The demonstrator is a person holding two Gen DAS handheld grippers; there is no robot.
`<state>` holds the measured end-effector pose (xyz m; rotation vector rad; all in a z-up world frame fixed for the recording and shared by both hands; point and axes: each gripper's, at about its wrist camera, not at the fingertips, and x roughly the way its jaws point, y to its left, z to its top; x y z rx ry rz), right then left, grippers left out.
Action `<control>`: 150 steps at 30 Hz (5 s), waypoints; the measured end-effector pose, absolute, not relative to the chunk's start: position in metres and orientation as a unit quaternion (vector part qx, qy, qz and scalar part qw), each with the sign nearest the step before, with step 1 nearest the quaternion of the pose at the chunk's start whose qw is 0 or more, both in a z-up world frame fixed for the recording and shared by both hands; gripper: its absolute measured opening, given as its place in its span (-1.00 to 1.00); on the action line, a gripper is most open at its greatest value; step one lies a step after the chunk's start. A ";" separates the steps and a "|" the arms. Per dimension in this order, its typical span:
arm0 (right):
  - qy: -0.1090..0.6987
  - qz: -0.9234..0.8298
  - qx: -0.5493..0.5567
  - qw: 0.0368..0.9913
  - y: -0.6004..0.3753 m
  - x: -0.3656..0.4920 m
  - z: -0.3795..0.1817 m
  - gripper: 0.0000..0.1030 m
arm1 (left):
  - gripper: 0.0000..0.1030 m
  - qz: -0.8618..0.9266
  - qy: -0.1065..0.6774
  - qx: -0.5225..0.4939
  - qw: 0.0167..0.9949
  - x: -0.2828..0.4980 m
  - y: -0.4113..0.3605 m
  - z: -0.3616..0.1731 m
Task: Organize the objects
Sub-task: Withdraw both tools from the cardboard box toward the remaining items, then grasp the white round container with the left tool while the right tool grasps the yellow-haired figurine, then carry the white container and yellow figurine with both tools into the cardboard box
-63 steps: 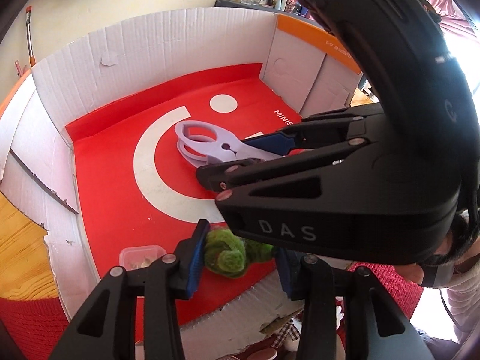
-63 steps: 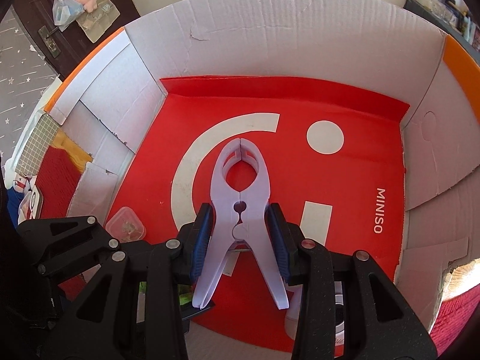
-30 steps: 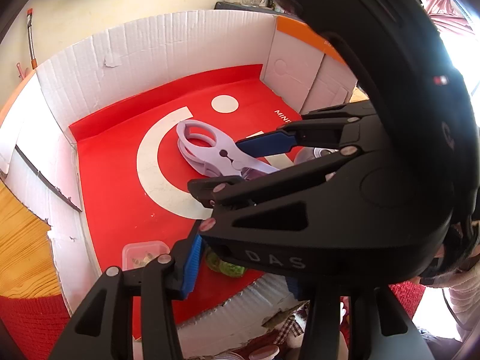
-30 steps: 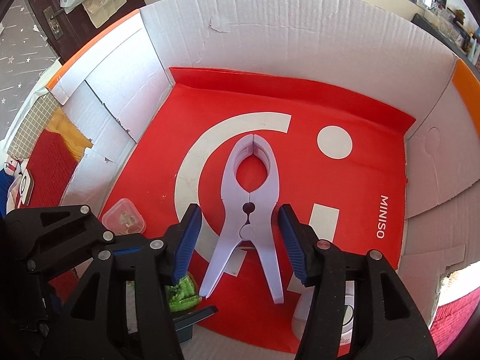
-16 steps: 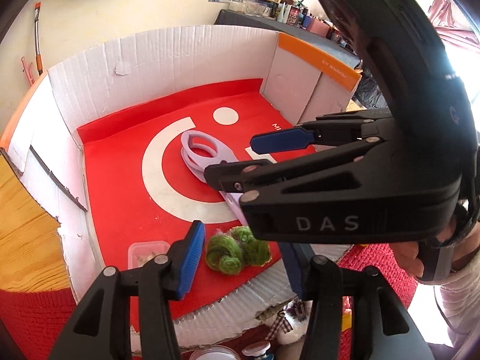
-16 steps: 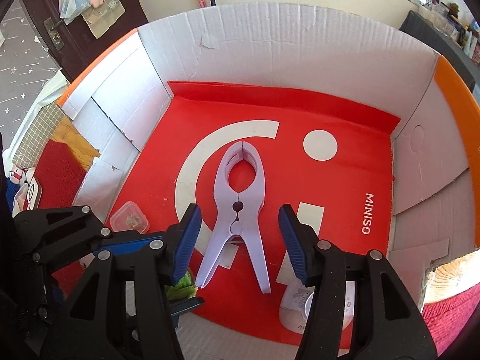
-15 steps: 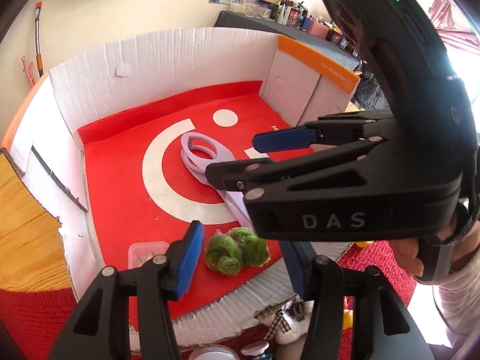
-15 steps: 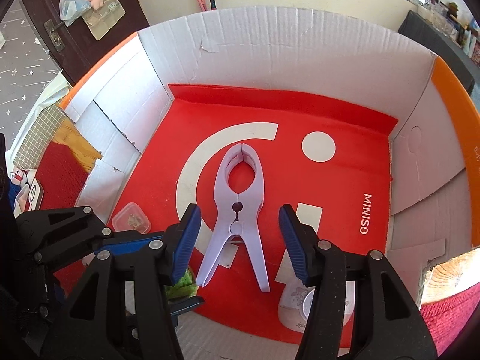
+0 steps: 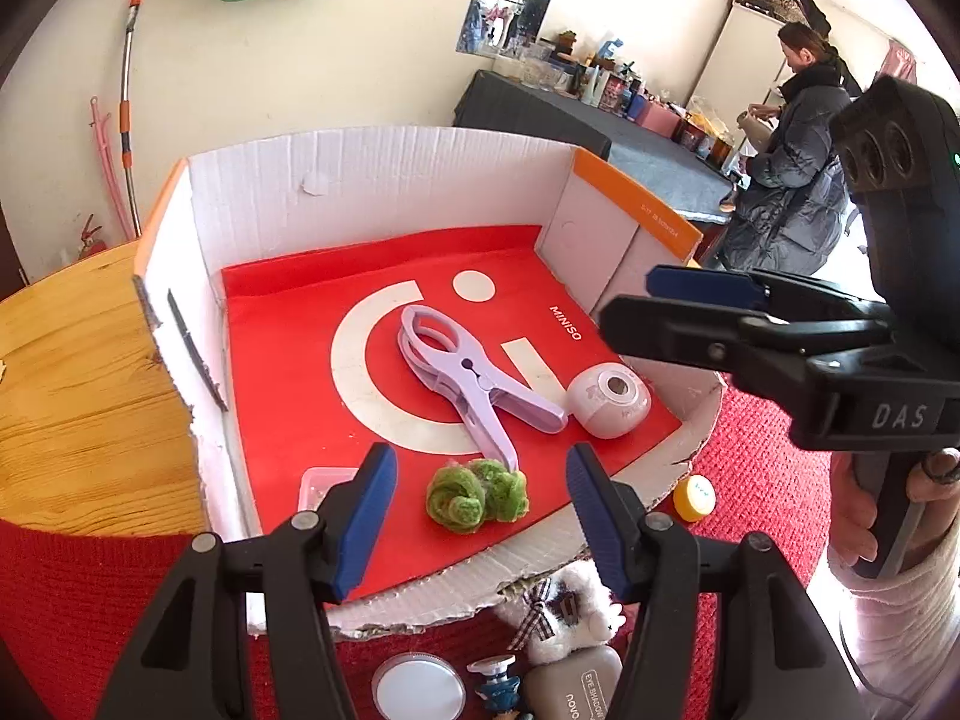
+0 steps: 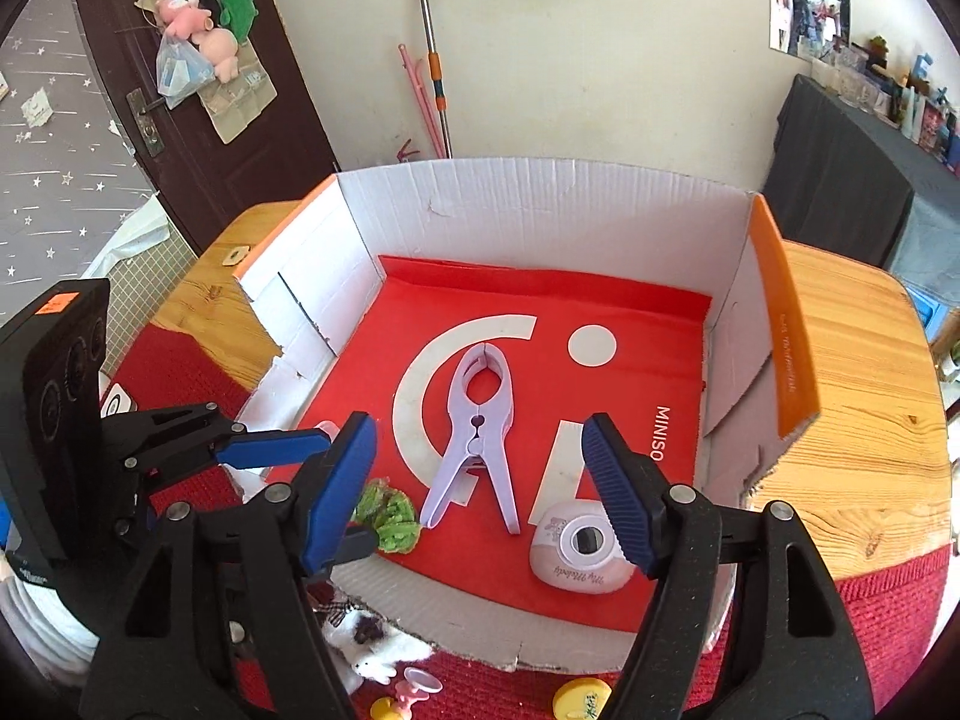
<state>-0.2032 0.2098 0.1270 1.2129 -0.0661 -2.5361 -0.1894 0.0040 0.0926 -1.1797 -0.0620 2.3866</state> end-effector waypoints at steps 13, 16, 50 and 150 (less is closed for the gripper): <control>-0.017 -0.921 0.356 0.156 0.224 -0.131 0.149 0.67 | 0.61 0.910 -0.025 -0.366 0.196 -0.152 0.002 0.109; -0.010 -0.928 0.346 0.142 0.224 -0.114 0.144 0.69 | 0.75 0.917 -0.031 -0.351 0.186 -0.137 -0.004 0.112; -0.023 -0.921 0.374 0.106 0.186 -0.060 0.044 0.83 | 0.97 0.905 -0.041 -0.409 0.111 -0.093 -0.017 0.034; -0.024 -0.937 0.323 0.128 0.176 -0.065 0.070 -0.61 | -0.19 0.913 0.046 -0.329 0.236 -0.103 -0.009 0.086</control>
